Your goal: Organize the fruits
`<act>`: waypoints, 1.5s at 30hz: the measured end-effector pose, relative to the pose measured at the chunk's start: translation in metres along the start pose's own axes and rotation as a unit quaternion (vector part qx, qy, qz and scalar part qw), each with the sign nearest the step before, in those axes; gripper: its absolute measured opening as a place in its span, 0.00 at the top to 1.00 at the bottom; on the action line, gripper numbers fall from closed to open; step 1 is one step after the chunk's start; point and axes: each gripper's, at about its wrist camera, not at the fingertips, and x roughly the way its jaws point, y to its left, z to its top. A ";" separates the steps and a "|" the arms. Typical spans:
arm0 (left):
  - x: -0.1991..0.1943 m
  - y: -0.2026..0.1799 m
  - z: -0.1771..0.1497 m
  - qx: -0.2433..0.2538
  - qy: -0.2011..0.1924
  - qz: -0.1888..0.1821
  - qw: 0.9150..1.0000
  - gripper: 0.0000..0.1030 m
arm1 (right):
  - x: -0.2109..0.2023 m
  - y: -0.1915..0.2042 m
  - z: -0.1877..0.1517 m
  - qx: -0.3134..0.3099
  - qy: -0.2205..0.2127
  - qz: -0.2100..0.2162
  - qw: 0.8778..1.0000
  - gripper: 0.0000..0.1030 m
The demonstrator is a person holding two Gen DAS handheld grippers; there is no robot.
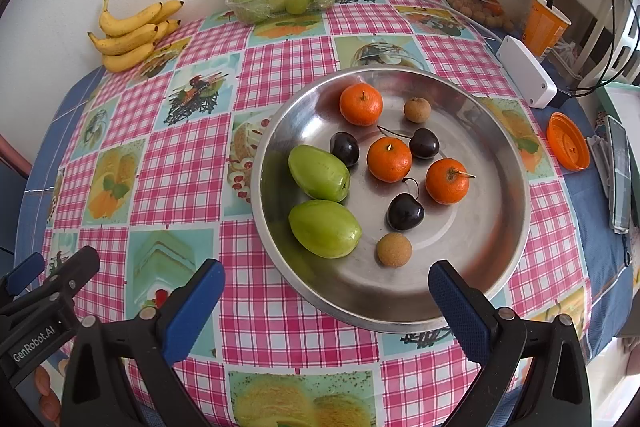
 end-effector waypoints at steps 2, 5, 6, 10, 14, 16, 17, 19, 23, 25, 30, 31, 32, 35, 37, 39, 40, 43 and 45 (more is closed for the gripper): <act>0.000 0.000 0.000 0.000 0.000 0.000 1.000 0.04 | 0.000 0.000 0.000 0.000 0.000 0.000 1.000 0.00; 0.000 0.000 0.000 0.000 0.000 0.000 1.000 0.04 | 0.000 0.000 0.000 0.000 0.000 0.000 1.000 0.00; 0.000 0.000 0.000 0.000 0.000 0.000 1.000 0.04 | 0.000 0.000 0.000 0.000 0.000 0.000 1.000 0.00; 0.000 0.000 0.000 0.001 0.000 -0.001 1.000 0.04 | 0.000 0.000 0.000 0.000 0.000 0.000 1.000 0.00; 0.000 0.000 0.000 0.001 0.000 0.000 1.000 0.04 | 0.000 0.000 0.000 0.000 0.001 0.000 1.000 0.00; 0.000 0.000 0.000 0.001 0.000 0.000 1.000 0.04 | 0.000 0.000 0.000 0.000 0.001 0.000 1.000 0.00; 0.000 0.001 0.000 0.001 0.000 0.000 1.000 0.04 | 0.000 0.000 0.000 0.000 0.001 0.000 1.000 0.00; 0.000 0.000 0.000 0.000 0.000 0.000 1.000 0.04 | 0.000 0.000 0.000 0.000 0.001 0.000 1.000 0.00; 0.000 0.001 0.000 0.001 0.000 0.000 1.000 0.04 | 0.000 0.000 0.000 0.000 0.001 0.000 1.000 0.00; 0.000 0.000 0.000 0.001 0.000 0.000 1.000 0.04 | 0.001 0.000 0.000 0.000 0.001 0.000 1.000 0.00; 0.000 0.000 0.000 0.000 0.001 0.000 1.000 0.04 | 0.001 0.000 0.001 0.000 0.001 0.000 1.000 0.00; 0.000 0.000 0.000 -0.001 0.001 0.001 1.000 0.04 | 0.001 0.000 0.001 0.000 0.001 0.000 1.000 0.00; 0.000 0.000 0.000 -0.001 0.001 0.002 1.000 0.04 | 0.001 0.000 0.000 0.000 0.001 0.000 1.000 0.00; 0.000 0.000 -0.001 -0.001 0.002 0.004 1.000 0.04 | 0.001 0.000 0.000 0.000 0.002 0.000 1.000 0.00; 0.001 0.000 -0.001 -0.002 0.003 0.006 1.000 0.04 | 0.001 0.000 0.000 0.000 0.002 0.000 1.000 0.00; 0.001 0.001 -0.001 -0.003 0.003 0.007 1.000 0.04 | 0.001 0.001 -0.003 0.001 0.003 0.000 1.000 0.00; 0.001 0.000 0.000 -0.003 0.004 0.009 1.000 0.04 | 0.003 0.001 -0.003 0.001 0.004 0.001 1.000 0.00; 0.001 0.000 0.000 -0.003 0.005 0.010 1.000 0.04 | 0.002 0.001 -0.005 0.002 0.005 0.001 1.000 0.00; 0.001 0.000 0.000 -0.003 0.006 0.012 1.000 0.04 | 0.002 0.000 -0.003 0.001 0.007 0.001 1.000 0.00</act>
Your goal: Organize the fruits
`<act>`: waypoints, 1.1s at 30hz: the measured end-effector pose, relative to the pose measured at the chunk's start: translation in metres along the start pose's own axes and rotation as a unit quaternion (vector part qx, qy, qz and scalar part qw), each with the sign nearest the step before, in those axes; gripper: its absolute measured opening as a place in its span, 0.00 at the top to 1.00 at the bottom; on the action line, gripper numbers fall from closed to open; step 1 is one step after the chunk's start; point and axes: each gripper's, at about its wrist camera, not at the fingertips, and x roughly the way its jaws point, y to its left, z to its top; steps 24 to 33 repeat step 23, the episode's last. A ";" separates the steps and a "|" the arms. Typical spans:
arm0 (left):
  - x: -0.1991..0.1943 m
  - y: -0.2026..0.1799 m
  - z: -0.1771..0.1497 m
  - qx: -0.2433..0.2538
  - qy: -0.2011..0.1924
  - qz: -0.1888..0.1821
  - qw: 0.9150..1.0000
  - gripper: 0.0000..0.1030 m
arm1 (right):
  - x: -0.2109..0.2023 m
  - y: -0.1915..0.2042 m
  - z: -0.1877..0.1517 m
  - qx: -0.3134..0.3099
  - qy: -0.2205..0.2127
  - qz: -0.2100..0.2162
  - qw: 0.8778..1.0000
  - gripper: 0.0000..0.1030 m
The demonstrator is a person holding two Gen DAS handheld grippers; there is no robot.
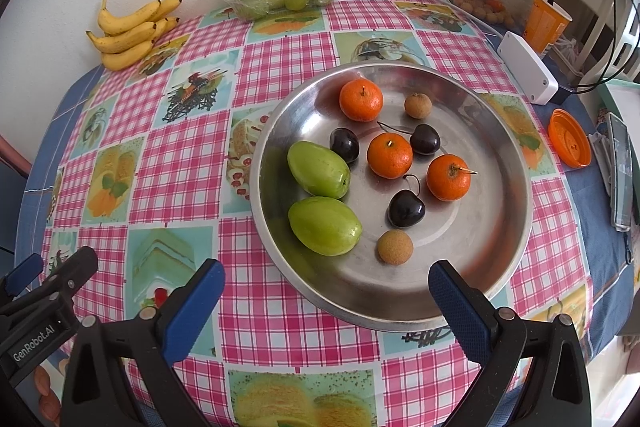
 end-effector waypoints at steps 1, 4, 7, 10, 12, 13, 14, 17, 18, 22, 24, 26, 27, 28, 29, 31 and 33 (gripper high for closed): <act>0.000 0.000 0.000 -0.001 0.001 0.001 1.000 0.04 | 0.000 0.000 -0.001 0.000 0.000 0.000 1.000 0.00; 0.001 0.000 0.000 -0.001 0.002 0.001 1.000 0.04 | 0.000 -0.001 0.002 0.001 0.003 0.000 1.000 0.00; 0.001 0.000 0.000 -0.002 0.003 0.003 1.000 0.04 | 0.001 -0.001 0.003 0.003 0.005 0.000 1.000 0.00; 0.002 0.001 0.000 -0.004 0.006 0.004 1.000 0.04 | 0.002 -0.002 0.004 0.005 0.007 0.001 1.000 0.00; 0.002 0.001 0.000 -0.002 0.006 0.003 1.000 0.04 | 0.002 -0.002 0.004 0.006 0.008 0.001 1.000 0.00; 0.002 0.001 0.000 0.000 0.006 0.003 1.000 0.04 | 0.003 -0.002 0.003 0.006 0.008 0.001 1.000 0.00; 0.002 0.000 -0.001 0.001 0.004 0.004 1.000 0.04 | 0.003 -0.003 0.004 0.006 0.009 0.001 1.000 0.00; 0.000 0.001 -0.001 -0.001 0.000 0.003 1.000 0.04 | 0.004 -0.003 0.004 0.006 0.009 0.001 1.000 0.00; -0.001 0.002 -0.001 -0.002 -0.002 0.005 1.000 0.04 | 0.004 -0.003 0.004 0.006 0.010 0.001 1.000 0.00; -0.002 0.003 0.000 -0.004 -0.004 0.006 1.000 0.04 | 0.004 -0.003 0.004 0.006 0.010 0.001 1.000 0.00; -0.002 0.003 0.000 -0.004 -0.004 0.006 1.000 0.04 | 0.004 -0.003 0.004 0.006 0.010 0.001 1.000 0.00; -0.002 0.003 0.000 -0.004 -0.004 0.006 1.000 0.04 | 0.004 -0.003 0.004 0.006 0.010 0.001 1.000 0.00; -0.002 0.003 0.000 -0.004 -0.004 0.006 1.000 0.04 | 0.004 -0.003 0.004 0.006 0.010 0.001 1.000 0.00; -0.002 0.003 0.000 -0.004 -0.004 0.006 1.000 0.04 | 0.004 -0.003 0.004 0.006 0.010 0.001 1.000 0.00; -0.002 0.003 0.000 -0.004 -0.004 0.006 1.000 0.04 | 0.004 -0.003 0.004 0.006 0.010 0.001 1.000 0.00; -0.002 0.003 0.000 -0.004 -0.004 0.006 1.000 0.04 | 0.004 -0.003 0.004 0.006 0.010 0.001 1.000 0.00; -0.002 0.003 0.000 -0.004 -0.004 0.006 1.000 0.04 | 0.004 -0.003 0.004 0.006 0.010 0.001 1.000 0.00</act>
